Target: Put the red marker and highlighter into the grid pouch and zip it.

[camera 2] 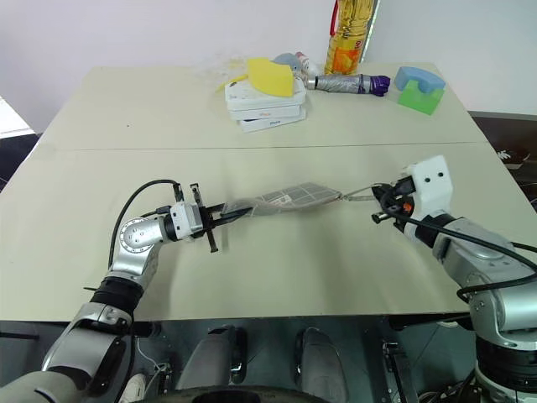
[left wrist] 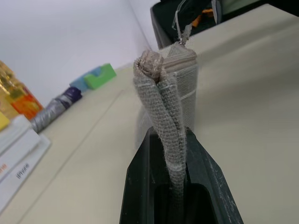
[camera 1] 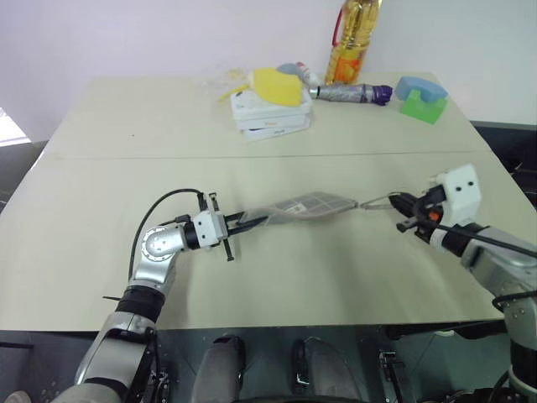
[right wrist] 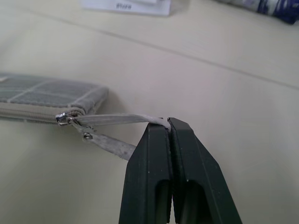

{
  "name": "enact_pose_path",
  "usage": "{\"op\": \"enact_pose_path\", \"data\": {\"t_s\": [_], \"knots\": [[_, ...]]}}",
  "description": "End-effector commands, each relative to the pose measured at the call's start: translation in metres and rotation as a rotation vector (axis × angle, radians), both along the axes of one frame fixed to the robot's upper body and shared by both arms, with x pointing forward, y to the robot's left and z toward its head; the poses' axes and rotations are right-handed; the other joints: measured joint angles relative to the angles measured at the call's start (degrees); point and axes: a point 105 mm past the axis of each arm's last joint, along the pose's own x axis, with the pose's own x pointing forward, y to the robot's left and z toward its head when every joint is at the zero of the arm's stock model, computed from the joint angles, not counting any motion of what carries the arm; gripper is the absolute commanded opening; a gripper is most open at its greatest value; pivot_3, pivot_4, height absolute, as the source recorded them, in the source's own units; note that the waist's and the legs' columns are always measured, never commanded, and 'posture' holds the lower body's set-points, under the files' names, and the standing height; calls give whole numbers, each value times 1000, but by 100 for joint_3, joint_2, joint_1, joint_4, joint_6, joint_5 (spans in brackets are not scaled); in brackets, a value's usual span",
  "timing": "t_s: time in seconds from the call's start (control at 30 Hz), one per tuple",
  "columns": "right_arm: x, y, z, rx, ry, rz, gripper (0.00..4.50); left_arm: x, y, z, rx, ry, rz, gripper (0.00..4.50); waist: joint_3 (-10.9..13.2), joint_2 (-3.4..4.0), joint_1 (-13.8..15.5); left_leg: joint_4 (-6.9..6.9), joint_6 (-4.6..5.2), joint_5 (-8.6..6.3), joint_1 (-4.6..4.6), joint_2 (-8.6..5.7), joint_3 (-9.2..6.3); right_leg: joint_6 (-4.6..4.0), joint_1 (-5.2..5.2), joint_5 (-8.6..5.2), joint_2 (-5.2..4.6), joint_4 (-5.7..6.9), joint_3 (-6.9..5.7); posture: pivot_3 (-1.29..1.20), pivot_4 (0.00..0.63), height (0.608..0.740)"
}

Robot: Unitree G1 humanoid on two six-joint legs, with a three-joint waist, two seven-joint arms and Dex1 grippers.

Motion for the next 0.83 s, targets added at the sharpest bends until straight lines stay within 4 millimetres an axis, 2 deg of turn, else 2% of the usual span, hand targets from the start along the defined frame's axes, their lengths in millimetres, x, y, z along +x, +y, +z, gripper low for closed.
{"op": "enact_pose_path", "data": {"t_s": [0.03,0.07,0.1,0.17,0.23,0.3,0.33,0.43,0.53,0.63,0.7,0.83], "knots": [[-13,5,7,-34,-12,75,85,1,20,0,-7,57,55,0,0,0,7,0,0,0,-1,0,-1,0,0,0,0,0,0,0,150,740],[-17,9,5,-28,2,103,594,1,26,0,-25,95,75,668,0,0,7,0,0,0,-1,0,-2,0,0,0,0,-1,0,0,150,740],[-21,11,3,-28,12,128,849,2,31,0,-39,128,94,910,0,0,3,0,0,0,-1,2,-7,0,0,0,0,-1,0,0,150,740],[-29,13,-1,-39,31,167,1751,0,43,-1,-60,189,126,1808,0,0,-4,-1,0,0,0,3,-19,0,-1,0,0,-1,1,0,150,740],[-35,10,-4,-48,37,178,2880,0,58,-1,-89,245,196,2959,0,0,4,-1,0,0,0,5,-22,0,0,-1,0,-1,1,0,150,740],[-39,7,-7,-40,41,185,3847,2,73,-4,-115,301,272,3872,0,0,8,0,0,0,0,5,-22,0,0,-1,-1,-2,1,0,150,740],[-42,6,-8,-35,44,191,3917,2,80,-6,-123,330,310,4387,0,0,10,1,0,0,0,5,-22,1,1,-1,-2,-3,1,0,150,740],[-49,-1,-11,-13,50,190,3917,0,102,-19,-138,450,417,4387,0,0,8,0,-1,0,1,5,-22,1,2,-2,-2,-4,1,0,150,740],[-49,-11,-13,4,31,154,3917,-2,116,-29,-147,512,493,4387,0,0,7,-2,-1,-1,2,5,-21,1,0,-3,-1,-5,2,0,150,740],[-47,-22,-17,30,23,113,3917,-5,133,-48,-109,591,610,4387,-1,2,11,0,-1,-1,3,6,-21,0,3,-4,-2,-6,2,0,150,740],[-47,-23,-20,38,20,110,3917,-7,138,-57,-56,619,664,4387,-8,12,1,-2,-1,-1,7,6,-17,-1,3,-4,-2,-6,6,0,150,740],[-43,-20,-25,56,17,114,3917,-8,140,-56,-41,582,693,4387,-18,30,-19,-12,-1,-1,19,8,-7,-2,4,-5,0,-4,16,0,150,740]]}}
